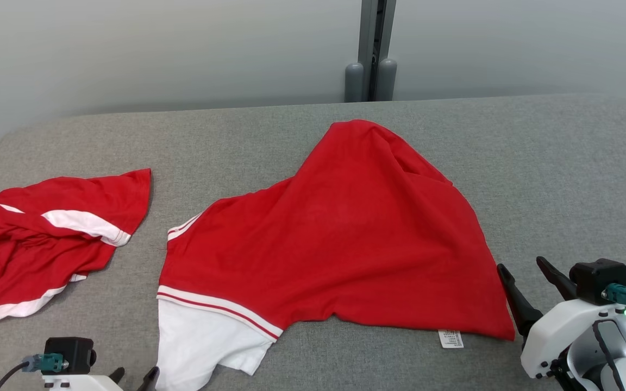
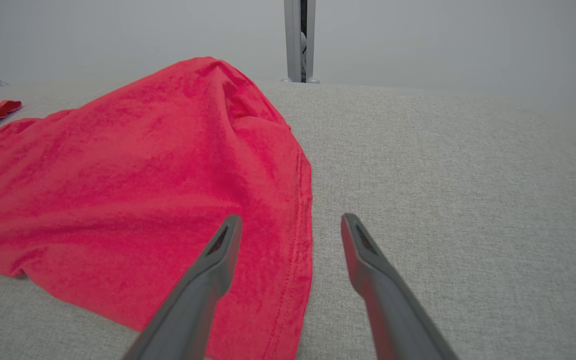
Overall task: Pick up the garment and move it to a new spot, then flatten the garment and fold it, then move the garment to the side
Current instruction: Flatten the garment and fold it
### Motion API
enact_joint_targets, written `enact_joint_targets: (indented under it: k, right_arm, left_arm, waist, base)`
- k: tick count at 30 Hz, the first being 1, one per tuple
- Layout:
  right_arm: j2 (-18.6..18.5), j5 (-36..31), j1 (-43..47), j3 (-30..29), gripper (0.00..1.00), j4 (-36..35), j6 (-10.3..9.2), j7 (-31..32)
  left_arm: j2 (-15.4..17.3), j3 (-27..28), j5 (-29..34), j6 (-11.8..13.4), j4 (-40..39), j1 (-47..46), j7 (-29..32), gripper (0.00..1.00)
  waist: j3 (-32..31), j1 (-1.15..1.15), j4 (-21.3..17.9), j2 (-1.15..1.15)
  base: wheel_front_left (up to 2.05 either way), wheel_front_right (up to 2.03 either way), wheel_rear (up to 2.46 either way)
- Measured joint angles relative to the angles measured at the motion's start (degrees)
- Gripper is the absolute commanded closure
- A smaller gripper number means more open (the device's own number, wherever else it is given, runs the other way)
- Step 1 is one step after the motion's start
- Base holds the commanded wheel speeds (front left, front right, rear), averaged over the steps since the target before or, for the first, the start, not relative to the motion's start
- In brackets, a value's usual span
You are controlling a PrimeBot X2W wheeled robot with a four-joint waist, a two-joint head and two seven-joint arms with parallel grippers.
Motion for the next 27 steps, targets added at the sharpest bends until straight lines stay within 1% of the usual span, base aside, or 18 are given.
enact_joint_targets:
  k: [5,8,11,16,19,22,23,27]
  right_arm:
    - [0.16,-0.24,0.23,0.14,0.0,-0.86,0.0,-0.69]
    - [0.2,-0.79,0.21,-0.13,0.0,-1.36,0.0,-2.33]
    - [0.38,-1.35,0.17,-0.43,0.0,-1.88,0.0,-4.23]
    - [1.4,-3.36,-0.49,-1.51,0.0,-3.07,0.0,-9.33]
    - [2.45,-4.66,-0.59,-2.6,0.0,-3.28,0.0,-12.0]
    - [3.53,-5.63,-0.83,-3.85,0.0,-3.45,0.0,-14.89]
    - [3.53,-5.63,-0.83,-3.85,0.0,-3.45,0.0,-14.89]
    - [5.09,-5.93,-0.81,-4.48,0.0,-3.56,0.0,-18.89]
  left_arm:
    - [0.24,0.91,3.14,0.66,-1.44,-1.15,-4.8,0.0]
    - [0.29,2.2,5.71,1.7,-3.1,-2.18,-9.75,0.0]
    - [-0.03,3.27,7.87,2.15,-4.45,-2.66,-14.84,0.0]
    - [-0.91,4.85,10.88,2.54,-5.64,-3.52,-22.84,0.0]
    - [-2.0,5.84,12.04,3.55,-5.73,-3.55,-27.26,0.0]
    - [-4.08,6.62,12.36,4.35,-5.56,-3.55,-30.74,0.0]
    - [-4.08,6.62,12.36,4.35,-5.56,-3.55,-30.74,0.0]
    - [-7.01,7.34,13.35,4.72,-4.49,-3.57,-33.07,0.0]
  waist:
    - [-0.5,0.0,0.21,0.0]
    - [-0.85,0.0,0.33,0.0]
    - [-1.21,0.0,0.36,0.0]
    - [-1.8,0.0,0.04,0.0]
    - [-2.09,0.0,-0.19,0.0]
    - [-2.43,0.0,-0.33,0.0]
    - [-2.43,0.0,-0.33,0.0]
    - [-2.83,0.0,-0.29,0.0]
  base:
    - [0.0,0.0,0.0]
    - [0.0,0.0,0.0]
    - [0.0,0.0,0.0]
    - [0.0,0.0,0.0]
    - [0.0,0.0,0.0]
    - [0.0,0.0,0.0]
    - [0.0,0.0,0.0]
    - [0.0,0.0,0.0]
